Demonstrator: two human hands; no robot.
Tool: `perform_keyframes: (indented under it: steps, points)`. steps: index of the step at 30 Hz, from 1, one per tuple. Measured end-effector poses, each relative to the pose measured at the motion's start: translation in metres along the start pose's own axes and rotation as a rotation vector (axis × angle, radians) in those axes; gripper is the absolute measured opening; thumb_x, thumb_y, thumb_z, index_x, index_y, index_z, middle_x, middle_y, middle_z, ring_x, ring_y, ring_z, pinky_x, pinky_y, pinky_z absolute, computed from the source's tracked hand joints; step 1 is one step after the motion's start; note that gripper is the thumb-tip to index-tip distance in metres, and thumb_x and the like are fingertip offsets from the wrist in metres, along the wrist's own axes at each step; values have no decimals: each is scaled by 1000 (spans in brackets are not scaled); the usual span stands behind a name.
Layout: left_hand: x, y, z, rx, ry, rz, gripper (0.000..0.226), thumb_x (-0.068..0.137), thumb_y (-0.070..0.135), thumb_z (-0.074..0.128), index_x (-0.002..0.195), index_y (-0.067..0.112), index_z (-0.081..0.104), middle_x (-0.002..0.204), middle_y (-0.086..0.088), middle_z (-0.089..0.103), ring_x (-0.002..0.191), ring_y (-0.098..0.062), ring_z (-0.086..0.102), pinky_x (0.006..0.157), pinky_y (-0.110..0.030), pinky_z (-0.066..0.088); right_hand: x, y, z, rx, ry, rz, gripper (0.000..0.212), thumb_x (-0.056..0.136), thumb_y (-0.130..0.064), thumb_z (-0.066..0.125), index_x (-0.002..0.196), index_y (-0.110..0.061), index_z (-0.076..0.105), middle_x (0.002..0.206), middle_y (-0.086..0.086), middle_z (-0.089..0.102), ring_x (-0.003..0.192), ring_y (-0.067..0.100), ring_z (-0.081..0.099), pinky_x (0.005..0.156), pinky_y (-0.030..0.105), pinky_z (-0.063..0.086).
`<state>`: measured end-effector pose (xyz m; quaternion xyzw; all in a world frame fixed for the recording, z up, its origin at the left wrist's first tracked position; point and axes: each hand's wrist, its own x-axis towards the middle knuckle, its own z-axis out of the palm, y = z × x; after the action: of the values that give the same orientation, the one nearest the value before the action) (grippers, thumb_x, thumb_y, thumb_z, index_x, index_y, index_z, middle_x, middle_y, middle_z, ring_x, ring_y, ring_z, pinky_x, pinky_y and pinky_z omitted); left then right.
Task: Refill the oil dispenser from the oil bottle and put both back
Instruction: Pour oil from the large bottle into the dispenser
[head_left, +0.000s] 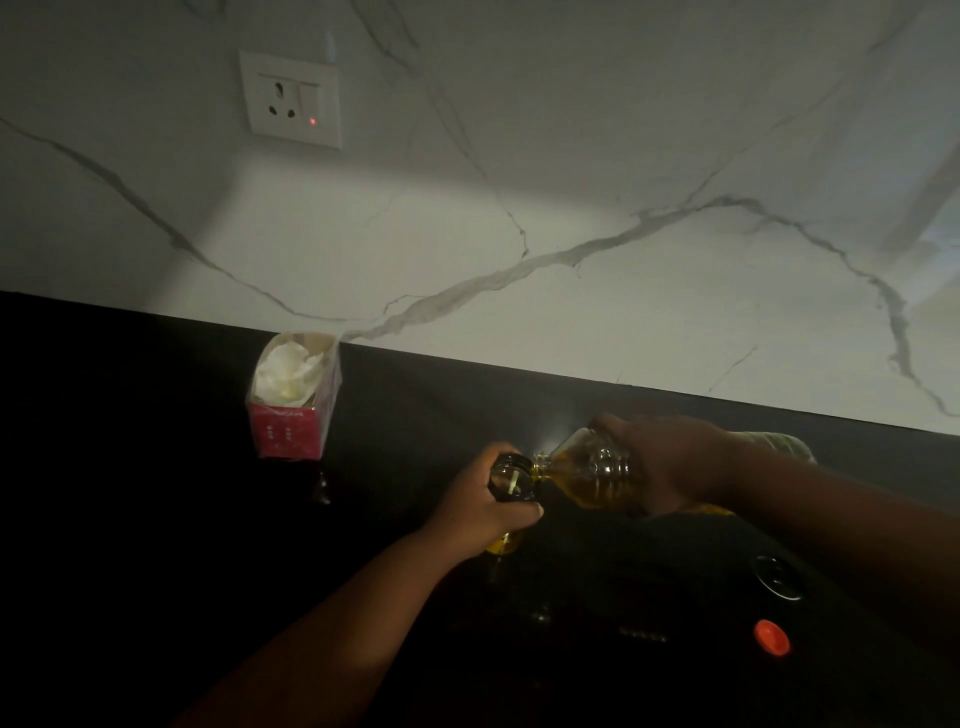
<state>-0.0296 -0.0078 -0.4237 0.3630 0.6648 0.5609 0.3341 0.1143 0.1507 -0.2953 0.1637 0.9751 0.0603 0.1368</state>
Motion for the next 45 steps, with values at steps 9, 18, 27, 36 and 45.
perform_keyframes:
  steps: [9,18,27,36,45]
  points:
    - [0,-1,-1,6,-9,-14,54,72,14,83,105,43,53,105,6,63,99,-16,65,91,-43,56,0,-1,0,-8,3,4,92,61,-43,82,136,-26,30,120,0,61,105,19,62,79,26,46]
    - [1,-2,-1,15,-6,-1,54,72,14,83,105,43,53,106,5,63,99,-16,65,90,-41,56,1,-1,0,-21,1,6,92,61,-44,81,135,-27,30,118,1,61,103,20,61,77,25,45]
    - [1,-2,-1,13,-12,-18,58,66,23,84,106,51,52,111,3,62,101,-18,65,90,-45,56,1,0,1,-15,6,1,92,60,-44,82,135,-27,30,118,1,61,104,20,61,82,29,49]
    - [1,-3,-1,10,-14,-14,56,70,17,83,106,46,53,108,5,63,100,-17,65,91,-44,56,1,1,1,-29,16,-5,92,61,-45,81,135,-26,30,119,1,61,105,20,62,79,27,47]
    - [1,-2,-1,12,-25,-22,58,69,20,83,108,48,51,113,2,61,103,-18,64,92,-45,56,1,2,1,-5,-2,-7,93,60,-45,82,135,-25,31,119,2,60,105,20,62,83,30,49]
